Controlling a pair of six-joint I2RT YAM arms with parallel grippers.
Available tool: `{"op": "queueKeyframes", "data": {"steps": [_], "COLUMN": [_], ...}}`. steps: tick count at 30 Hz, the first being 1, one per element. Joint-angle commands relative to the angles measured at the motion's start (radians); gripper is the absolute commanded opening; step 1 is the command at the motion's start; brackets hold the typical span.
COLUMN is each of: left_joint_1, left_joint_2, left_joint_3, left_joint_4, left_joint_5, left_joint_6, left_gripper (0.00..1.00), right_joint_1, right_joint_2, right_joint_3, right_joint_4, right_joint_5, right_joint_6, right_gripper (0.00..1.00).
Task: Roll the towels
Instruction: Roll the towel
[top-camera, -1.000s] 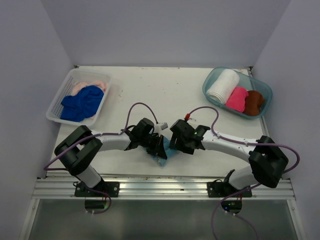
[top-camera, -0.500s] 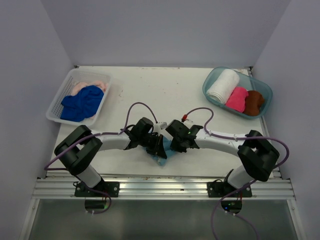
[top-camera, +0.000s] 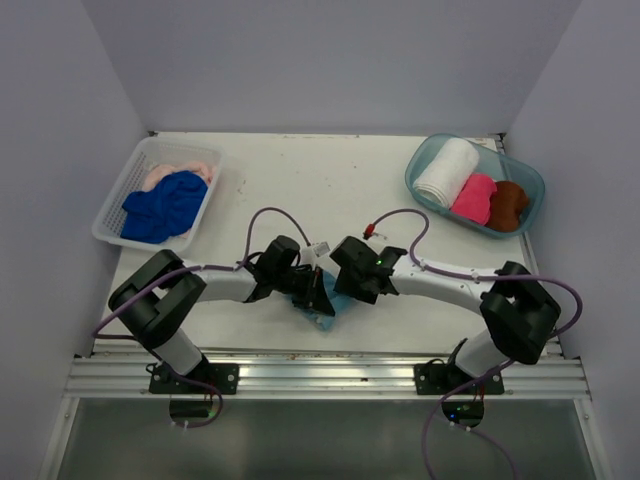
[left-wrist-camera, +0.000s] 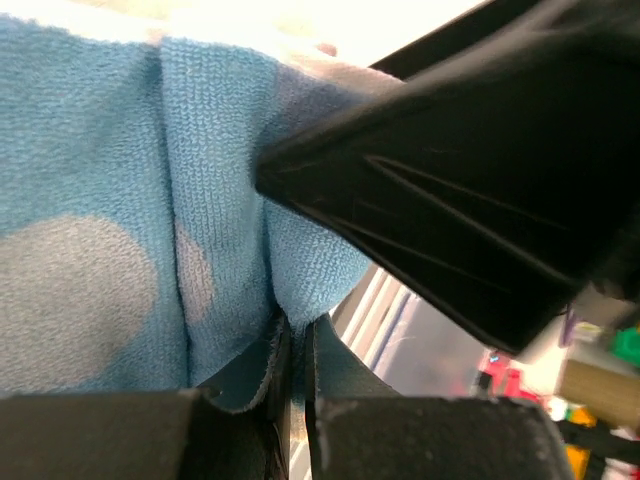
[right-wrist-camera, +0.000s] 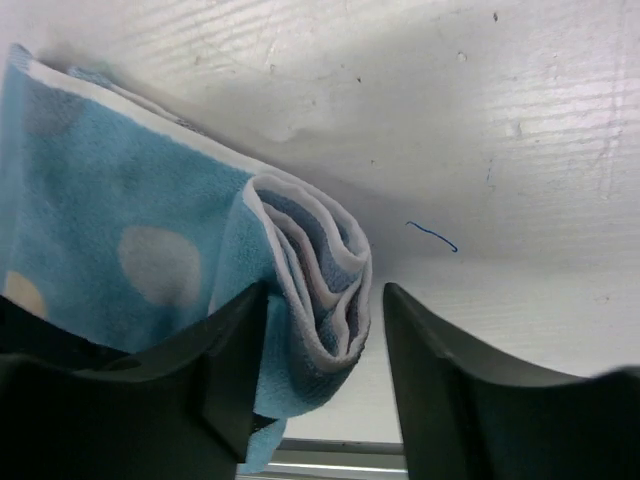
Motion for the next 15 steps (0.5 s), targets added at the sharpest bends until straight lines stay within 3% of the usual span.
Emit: {"op": "queueKeyframes", "data": {"steps": [1, 5, 15], "left_joint_1": [0.010, 0.016, 0.027], "left_joint_2": [0.025, 0.046, 0.065], "left_joint_3": [-0.042, -0.087, -0.119], "left_joint_4": [0.196, 0.362, 0.413], "left_joint_5": [0.078, 0.104, 0.094], "left_joint_6": [-0.125, -0.220, -0.285], "left_gripper": [0.00, 0.00, 0.00], "right_joint_1": [-0.008, -0.019, -0.021], "right_joint_2": [-0.093, -0.221, -0.525], "right_joint_3": [0.010, -0.067, -0.375], "right_joint_4": [0.003, 0.121, 0.298], "right_joint_5": [0.089, 0.091, 0.031], "right_joint_6": [-0.027, -0.058, -0.046], "right_gripper": [0.59, 0.65, 0.65]}}
